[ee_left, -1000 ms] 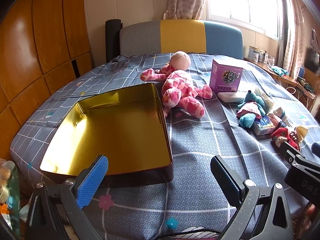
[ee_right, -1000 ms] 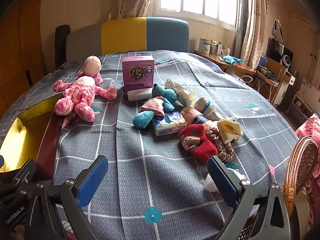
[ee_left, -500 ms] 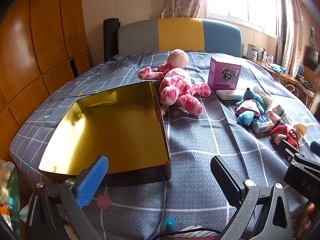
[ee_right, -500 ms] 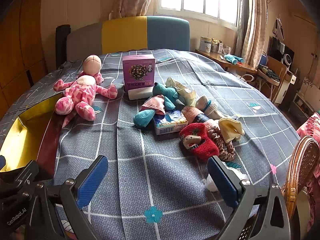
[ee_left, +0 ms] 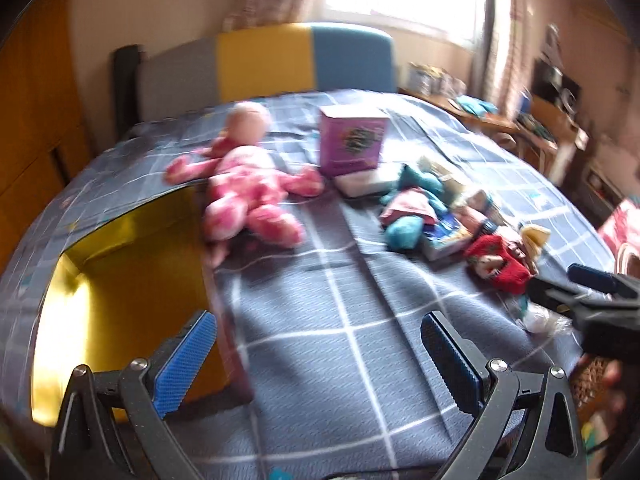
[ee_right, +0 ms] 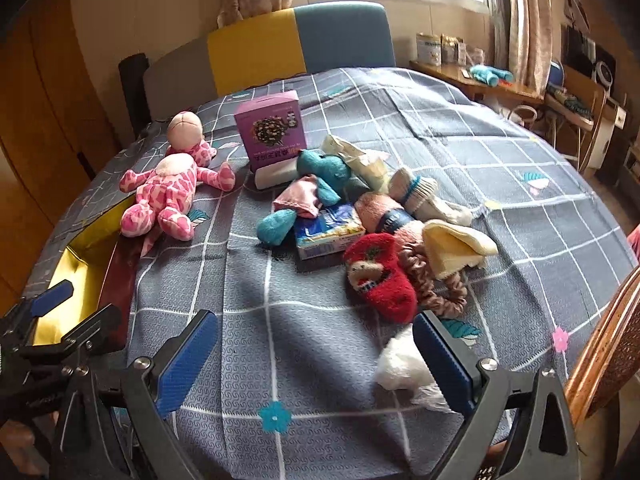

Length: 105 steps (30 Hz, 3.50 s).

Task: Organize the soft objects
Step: 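Grasp the red sock with the left gripper while the right gripper grasps the white plastic bag, then carry the red sock and white bag into the gold tray and release both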

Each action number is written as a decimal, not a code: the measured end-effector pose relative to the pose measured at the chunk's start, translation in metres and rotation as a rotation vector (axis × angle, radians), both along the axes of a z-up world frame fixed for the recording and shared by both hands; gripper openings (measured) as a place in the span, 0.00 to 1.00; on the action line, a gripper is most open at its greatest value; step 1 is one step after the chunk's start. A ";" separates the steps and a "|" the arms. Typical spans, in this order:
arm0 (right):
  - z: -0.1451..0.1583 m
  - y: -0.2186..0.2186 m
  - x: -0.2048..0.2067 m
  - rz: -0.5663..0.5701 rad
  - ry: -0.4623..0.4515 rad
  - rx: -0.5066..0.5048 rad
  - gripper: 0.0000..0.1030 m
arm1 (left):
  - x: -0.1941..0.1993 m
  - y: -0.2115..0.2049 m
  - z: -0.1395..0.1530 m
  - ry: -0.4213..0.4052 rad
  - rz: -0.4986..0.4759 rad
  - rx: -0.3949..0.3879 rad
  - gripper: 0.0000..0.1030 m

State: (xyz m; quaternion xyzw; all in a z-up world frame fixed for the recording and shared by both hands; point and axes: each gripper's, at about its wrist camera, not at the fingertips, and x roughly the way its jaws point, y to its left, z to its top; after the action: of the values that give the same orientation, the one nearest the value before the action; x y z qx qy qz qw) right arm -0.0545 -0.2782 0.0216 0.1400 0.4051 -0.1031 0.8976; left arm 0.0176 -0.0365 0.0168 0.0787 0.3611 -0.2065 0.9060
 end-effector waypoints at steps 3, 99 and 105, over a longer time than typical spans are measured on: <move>0.011 -0.033 -0.015 -0.021 0.009 0.011 0.97 | 0.011 -0.027 0.002 0.012 -0.083 0.033 1.00; 0.009 0.104 0.080 0.635 0.176 -0.138 0.41 | 0.098 0.096 0.004 0.136 0.166 -0.150 0.23; 0.014 0.195 0.127 0.785 0.124 -0.113 0.41 | 0.146 0.187 -0.016 0.163 0.393 -0.095 0.23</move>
State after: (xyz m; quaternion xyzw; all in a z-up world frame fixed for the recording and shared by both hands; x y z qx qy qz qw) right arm 0.0723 -0.0833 0.0355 -0.0814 0.4750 0.2173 0.8488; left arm 0.1633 0.1510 0.0011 -0.0528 0.4315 -0.0486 0.8993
